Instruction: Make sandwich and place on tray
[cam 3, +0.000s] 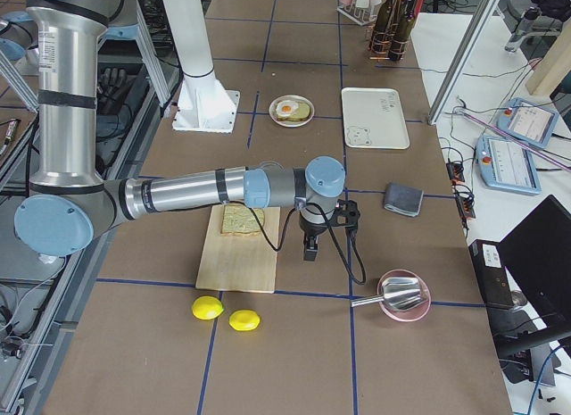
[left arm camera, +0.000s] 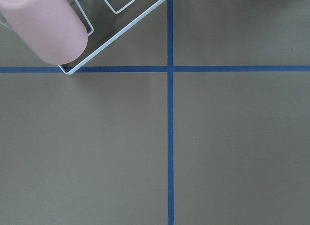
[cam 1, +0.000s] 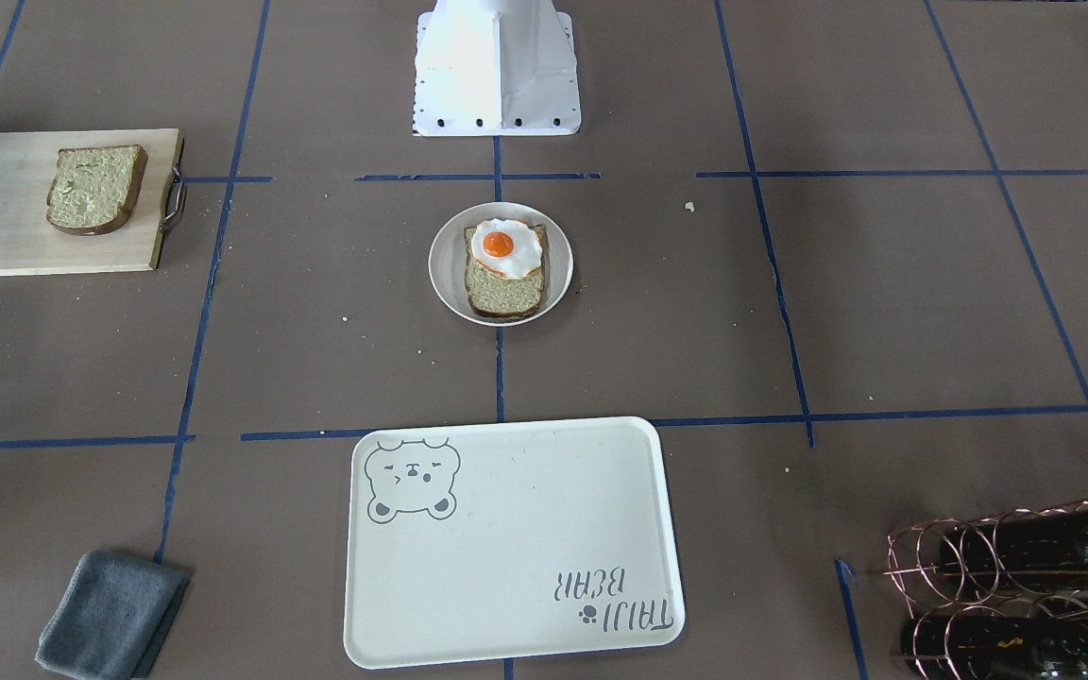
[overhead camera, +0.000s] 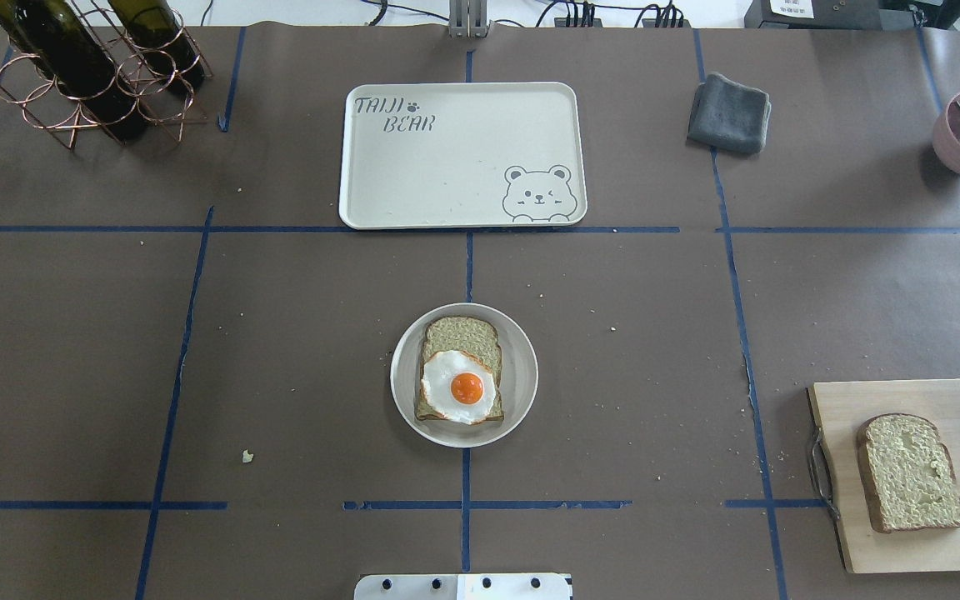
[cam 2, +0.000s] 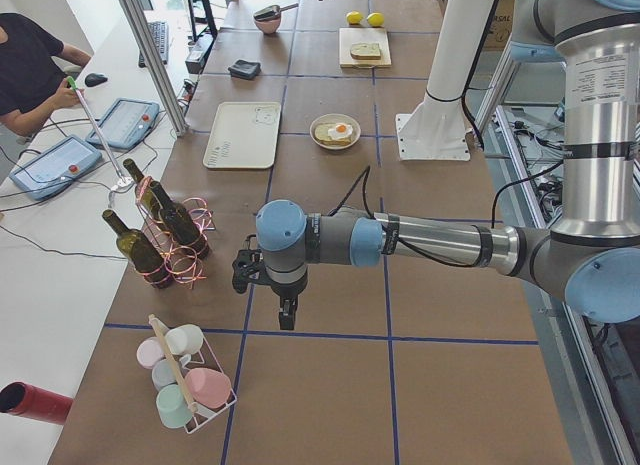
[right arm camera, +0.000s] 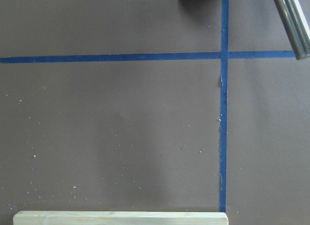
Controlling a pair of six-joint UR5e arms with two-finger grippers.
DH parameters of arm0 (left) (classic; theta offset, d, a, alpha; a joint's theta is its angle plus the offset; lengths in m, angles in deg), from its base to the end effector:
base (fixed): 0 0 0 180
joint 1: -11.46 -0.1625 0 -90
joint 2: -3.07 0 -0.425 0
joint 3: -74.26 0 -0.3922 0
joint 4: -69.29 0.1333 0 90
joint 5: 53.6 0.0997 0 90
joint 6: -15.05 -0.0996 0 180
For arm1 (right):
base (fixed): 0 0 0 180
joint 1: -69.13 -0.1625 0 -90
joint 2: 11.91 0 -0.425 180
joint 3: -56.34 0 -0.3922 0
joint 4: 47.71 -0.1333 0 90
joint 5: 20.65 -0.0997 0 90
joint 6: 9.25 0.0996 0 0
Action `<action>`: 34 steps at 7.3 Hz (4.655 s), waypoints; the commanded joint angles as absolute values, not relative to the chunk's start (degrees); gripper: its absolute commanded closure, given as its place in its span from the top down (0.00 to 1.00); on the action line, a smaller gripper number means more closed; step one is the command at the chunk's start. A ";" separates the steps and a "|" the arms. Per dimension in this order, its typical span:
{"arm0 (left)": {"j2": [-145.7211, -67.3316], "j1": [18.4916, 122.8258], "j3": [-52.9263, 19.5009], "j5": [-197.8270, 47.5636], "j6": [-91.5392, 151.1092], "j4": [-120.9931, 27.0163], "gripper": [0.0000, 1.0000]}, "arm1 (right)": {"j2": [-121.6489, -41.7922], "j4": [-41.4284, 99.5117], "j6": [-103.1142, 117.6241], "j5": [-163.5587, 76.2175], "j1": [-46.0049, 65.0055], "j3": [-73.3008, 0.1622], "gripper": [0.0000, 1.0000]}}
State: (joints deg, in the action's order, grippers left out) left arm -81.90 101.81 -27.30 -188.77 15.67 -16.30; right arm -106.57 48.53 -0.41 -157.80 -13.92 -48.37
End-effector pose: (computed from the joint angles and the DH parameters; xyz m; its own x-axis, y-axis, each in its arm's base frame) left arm -0.0654 -0.4542 0.6077 0.7050 0.0111 -0.7091 0.0137 0.9995 0.0293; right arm 0.0047 -0.4596 0.5786 0.6798 0.0231 0.7330 0.0165 0.9988 -0.0468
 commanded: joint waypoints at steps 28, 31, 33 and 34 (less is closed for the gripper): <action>-79.20 101.55 -31.12 -191.94 9.52 -21.32 1.00 | -129.95 -28.98 53.69 -145.46 29.22 -40.87 0.61; -79.20 101.55 -31.12 -191.94 9.52 -21.32 1.00 | -130.12 -28.98 53.60 -145.54 29.14 -41.66 0.00; -79.20 101.55 -31.12 -191.94 9.52 -21.32 1.00 | -130.30 -29.07 53.60 -145.63 29.05 -42.10 0.00; -79.20 101.55 -31.12 -191.94 9.52 -21.32 1.00 | -130.48 -29.07 53.86 -146.33 28.97 -42.62 0.00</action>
